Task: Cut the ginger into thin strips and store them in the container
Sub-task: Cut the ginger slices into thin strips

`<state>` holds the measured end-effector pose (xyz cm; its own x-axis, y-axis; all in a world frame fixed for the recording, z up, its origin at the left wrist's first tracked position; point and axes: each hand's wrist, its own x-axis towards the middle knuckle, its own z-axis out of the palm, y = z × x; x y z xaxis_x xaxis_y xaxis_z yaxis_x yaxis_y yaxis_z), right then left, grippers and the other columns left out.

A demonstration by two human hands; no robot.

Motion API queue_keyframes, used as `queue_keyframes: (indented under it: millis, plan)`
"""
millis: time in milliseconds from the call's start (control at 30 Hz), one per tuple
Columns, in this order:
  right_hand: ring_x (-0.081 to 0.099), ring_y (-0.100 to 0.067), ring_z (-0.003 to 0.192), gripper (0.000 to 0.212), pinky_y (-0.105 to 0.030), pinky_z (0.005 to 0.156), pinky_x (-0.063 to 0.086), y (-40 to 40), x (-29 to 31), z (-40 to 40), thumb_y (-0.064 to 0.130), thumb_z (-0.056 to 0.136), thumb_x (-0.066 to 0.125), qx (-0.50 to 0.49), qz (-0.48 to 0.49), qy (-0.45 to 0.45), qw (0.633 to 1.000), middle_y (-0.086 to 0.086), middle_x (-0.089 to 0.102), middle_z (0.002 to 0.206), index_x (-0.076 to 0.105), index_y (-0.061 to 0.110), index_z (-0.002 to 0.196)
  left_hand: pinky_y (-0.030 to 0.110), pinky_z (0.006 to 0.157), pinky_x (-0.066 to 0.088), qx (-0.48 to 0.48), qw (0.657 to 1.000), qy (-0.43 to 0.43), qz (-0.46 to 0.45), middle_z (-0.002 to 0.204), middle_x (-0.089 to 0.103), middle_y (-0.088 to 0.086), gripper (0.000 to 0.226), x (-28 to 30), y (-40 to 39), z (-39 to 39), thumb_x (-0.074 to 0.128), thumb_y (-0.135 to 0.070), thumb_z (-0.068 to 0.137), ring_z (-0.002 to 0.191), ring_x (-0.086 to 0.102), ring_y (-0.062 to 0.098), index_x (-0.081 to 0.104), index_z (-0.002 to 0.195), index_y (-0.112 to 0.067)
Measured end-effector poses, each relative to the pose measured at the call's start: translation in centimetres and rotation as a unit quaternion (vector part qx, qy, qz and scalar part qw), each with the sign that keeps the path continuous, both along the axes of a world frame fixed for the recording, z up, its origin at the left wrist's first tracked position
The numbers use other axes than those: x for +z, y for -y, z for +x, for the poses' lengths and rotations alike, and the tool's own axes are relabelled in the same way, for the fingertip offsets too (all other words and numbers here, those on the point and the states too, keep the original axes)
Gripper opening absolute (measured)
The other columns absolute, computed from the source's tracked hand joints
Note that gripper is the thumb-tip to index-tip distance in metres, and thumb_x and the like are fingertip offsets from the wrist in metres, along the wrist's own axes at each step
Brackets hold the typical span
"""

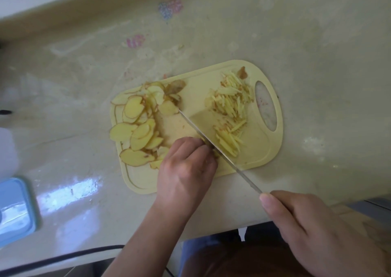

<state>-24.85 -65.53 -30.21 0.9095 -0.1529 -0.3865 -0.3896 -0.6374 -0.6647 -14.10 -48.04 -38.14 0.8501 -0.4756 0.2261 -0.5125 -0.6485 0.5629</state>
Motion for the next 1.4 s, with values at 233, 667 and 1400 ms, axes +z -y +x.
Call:
queue_keyframes:
  millis: [233, 667, 1400]
  plan:
    - [0.043, 0.013, 0.042, 0.087, -0.002, 0.044, 0.031, 0.0, 1.2, 0.5, 0.100, 0.067, 0.010, -0.012, 0.040, -0.090, 0.995, 0.026, 0.058, 0.060, 0.056, 0.027, 0.059, 0.032, 0.071, 0.053, 0.005, 1.000, -0.005, 0.012, 0.081, 0.068, 0.003, 0.015, 0.3, -0.1, 0.0, 0.075, 0.000, 0.085, 0.080, 0.066, 0.025, 0.070, 0.072, -0.006]
    - [0.051, -0.006, 0.050, 0.056, -0.015, 0.051, 0.034, 0.4, -1.8, 1.1, 0.082, 0.080, 0.016, -0.010, 0.069, -0.074, 0.995, 0.011, 0.052, 0.052, 0.050, 0.038, 0.070, 0.034, 0.075, 0.054, 0.016, 1.000, -0.007, 0.008, 0.090, 0.070, 0.008, 0.005, 0.0, 0.1, -0.6, 0.072, 0.002, 0.087, 0.085, 0.067, 0.028, 0.075, 0.085, -0.001]
    - [0.055, -0.010, 0.057, 0.091, -0.022, 0.056, 0.041, -0.1, 0.8, 0.0, 0.093, 0.076, 0.008, -0.012, -0.005, -0.087, 0.996, 0.004, 0.061, 0.077, 0.055, 0.016, 0.062, 0.037, 0.068, 0.053, 0.034, 0.999, -0.023, 0.025, 0.079, 0.068, 0.001, 0.015, 0.6, 0.1, -0.2, 0.073, 0.000, 0.080, 0.078, 0.066, 0.027, 0.069, 0.069, -0.008]
